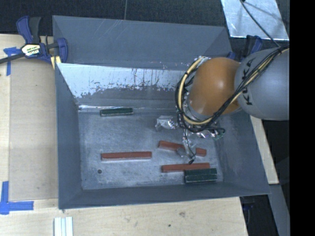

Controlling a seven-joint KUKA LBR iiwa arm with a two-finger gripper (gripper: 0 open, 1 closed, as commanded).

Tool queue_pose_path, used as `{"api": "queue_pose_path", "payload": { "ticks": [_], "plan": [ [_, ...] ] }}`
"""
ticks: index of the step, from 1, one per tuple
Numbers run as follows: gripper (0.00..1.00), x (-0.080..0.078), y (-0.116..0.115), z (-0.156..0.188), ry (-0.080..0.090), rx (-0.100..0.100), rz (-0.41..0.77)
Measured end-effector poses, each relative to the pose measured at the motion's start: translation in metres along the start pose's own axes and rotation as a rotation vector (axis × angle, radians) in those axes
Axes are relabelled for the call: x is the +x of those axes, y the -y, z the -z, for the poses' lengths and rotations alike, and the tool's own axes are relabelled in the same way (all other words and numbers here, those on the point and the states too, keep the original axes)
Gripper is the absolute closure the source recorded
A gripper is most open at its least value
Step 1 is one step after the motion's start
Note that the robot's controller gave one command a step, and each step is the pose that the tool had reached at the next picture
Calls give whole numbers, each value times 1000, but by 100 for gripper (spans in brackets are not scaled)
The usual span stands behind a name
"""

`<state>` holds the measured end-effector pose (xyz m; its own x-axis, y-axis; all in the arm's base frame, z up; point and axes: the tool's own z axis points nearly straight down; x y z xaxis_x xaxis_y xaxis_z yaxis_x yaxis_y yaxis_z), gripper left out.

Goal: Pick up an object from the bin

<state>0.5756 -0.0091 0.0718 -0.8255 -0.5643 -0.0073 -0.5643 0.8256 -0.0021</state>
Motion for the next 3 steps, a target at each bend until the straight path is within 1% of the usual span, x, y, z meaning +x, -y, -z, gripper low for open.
{"api": "queue_pose_path", "payload": {
  "ticks": [1,2,3],
  "plan": [
    [100,0,2,3,-1,3,1],
    [100,0,8,172,2,5,242],
    [0,1,7,167,-4,-2,240]
  ]
}}
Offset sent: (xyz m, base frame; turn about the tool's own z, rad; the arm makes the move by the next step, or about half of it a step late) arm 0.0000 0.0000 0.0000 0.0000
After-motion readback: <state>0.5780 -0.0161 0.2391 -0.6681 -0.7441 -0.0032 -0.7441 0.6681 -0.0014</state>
